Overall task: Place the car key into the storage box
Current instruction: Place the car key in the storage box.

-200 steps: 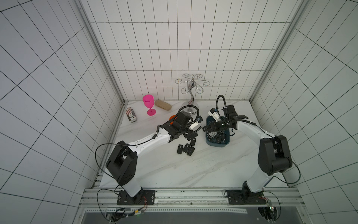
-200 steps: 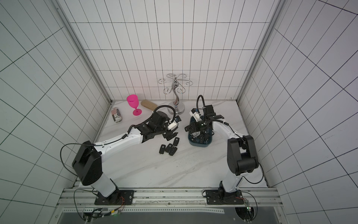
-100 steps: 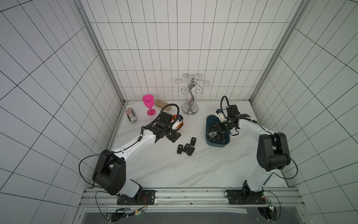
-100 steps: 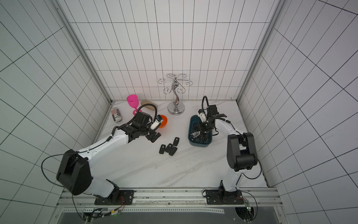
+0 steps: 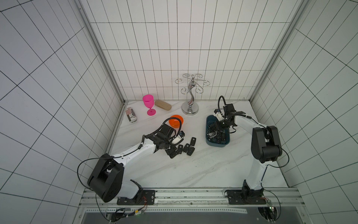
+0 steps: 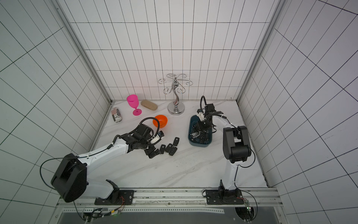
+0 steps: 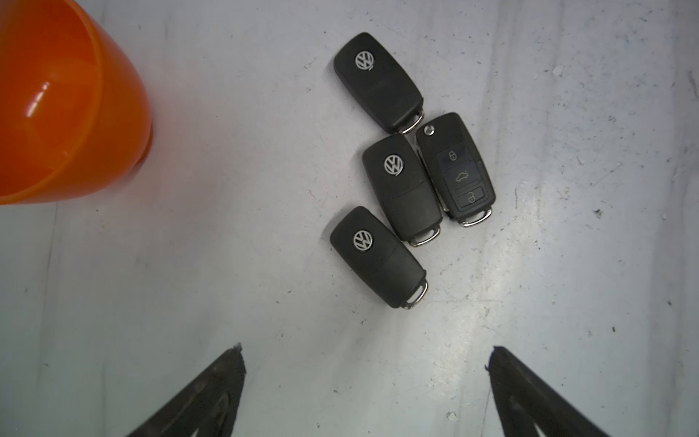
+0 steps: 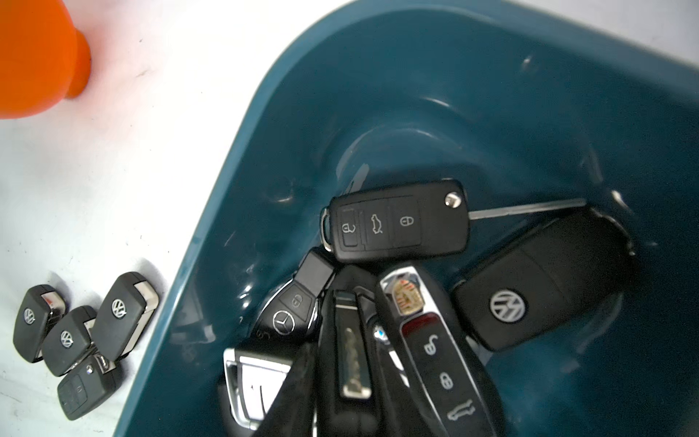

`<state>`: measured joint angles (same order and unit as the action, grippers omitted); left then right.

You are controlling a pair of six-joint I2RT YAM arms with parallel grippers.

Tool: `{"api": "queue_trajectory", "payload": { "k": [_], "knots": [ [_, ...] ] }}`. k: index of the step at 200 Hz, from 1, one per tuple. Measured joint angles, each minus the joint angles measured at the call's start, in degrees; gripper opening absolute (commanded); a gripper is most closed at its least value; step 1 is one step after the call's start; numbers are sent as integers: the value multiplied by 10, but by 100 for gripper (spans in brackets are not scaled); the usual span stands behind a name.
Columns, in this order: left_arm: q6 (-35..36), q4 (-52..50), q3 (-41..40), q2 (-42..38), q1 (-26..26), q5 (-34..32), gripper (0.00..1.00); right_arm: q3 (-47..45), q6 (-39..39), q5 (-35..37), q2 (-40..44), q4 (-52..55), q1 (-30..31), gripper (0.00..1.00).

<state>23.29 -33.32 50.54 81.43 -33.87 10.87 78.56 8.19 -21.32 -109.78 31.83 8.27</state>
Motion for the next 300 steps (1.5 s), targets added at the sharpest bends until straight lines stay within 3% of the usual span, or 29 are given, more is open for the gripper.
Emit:
{"api": "queue_trajectory", "payload": {
  "k": [54, 157, 184, 209, 256, 300],
  "knots": [
    [-35, 14, 0, 65, -14, 11, 98, 4, 0, 1, 0, 2, 0, 51],
    [-74, 9, 52, 160, -41, -32, 97, 5, -4, 15, 30, -2, 0, 57],
    [-80, -3, 83, 189, -43, -44, 77, 5, -4, 19, 47, -5, 0, 57],
    [-86, -7, 106, 209, -43, -46, 64, 5, -4, 19, 55, -10, -5, 57],
    [-82, -12, 104, 207, -44, -43, 58, 4, -6, 19, 56, -12, -19, 57],
    [-76, -21, 97, 201, -43, -35, 30, 4, -7, 17, 56, -12, -23, 57]
  ]
}}
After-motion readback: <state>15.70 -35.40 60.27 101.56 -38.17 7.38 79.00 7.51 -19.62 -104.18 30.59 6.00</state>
